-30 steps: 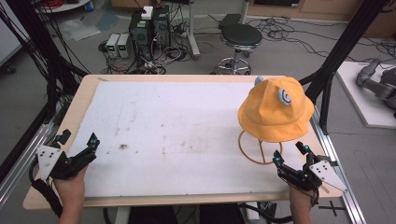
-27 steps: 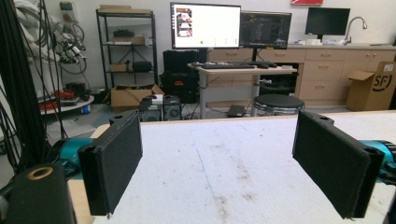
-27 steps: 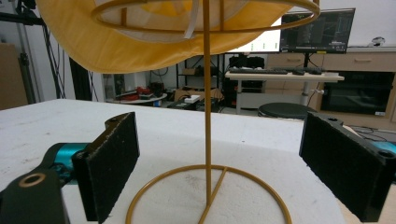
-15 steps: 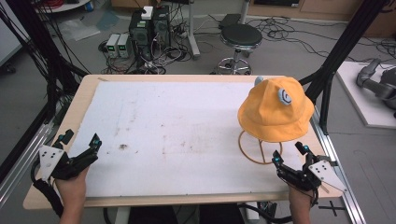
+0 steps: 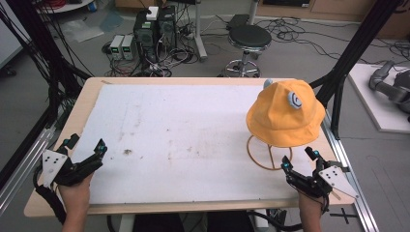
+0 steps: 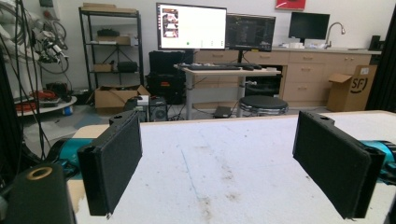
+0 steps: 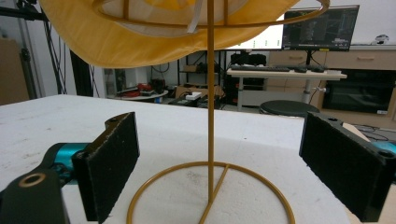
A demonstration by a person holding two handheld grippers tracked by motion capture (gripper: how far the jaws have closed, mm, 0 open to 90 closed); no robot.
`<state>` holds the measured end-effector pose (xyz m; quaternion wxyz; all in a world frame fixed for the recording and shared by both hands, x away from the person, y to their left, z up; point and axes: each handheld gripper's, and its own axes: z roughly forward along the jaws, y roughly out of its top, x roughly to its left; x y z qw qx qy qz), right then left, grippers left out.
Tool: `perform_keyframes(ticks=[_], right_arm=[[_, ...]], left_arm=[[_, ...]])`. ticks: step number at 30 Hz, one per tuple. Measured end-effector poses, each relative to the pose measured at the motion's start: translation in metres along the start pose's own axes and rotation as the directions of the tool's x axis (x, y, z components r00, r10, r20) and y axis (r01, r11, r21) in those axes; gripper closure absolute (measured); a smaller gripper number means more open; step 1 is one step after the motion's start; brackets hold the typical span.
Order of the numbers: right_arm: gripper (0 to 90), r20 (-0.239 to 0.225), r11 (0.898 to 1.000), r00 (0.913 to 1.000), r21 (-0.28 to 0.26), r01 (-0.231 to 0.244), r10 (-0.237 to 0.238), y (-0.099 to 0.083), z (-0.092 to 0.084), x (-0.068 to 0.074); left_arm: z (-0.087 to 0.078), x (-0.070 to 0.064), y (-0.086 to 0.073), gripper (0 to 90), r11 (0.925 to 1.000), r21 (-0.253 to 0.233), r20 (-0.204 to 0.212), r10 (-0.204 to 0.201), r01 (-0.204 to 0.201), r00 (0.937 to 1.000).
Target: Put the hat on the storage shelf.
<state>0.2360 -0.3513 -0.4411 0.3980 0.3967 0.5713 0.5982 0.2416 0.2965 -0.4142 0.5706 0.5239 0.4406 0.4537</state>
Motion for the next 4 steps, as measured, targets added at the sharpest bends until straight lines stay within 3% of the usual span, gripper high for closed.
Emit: perform_keyframes(ticks=[4], right_arm=[[11.8, -0.004, 1.0, 1.0, -0.001, -0.002, 0.002, 0.0, 0.0001, 0.0]], left_arm=[[0.0004, 0.0001, -0.0002, 16.0, 1.0, -0.001, 0.011, -0.005, 0.005, 0.9999]])
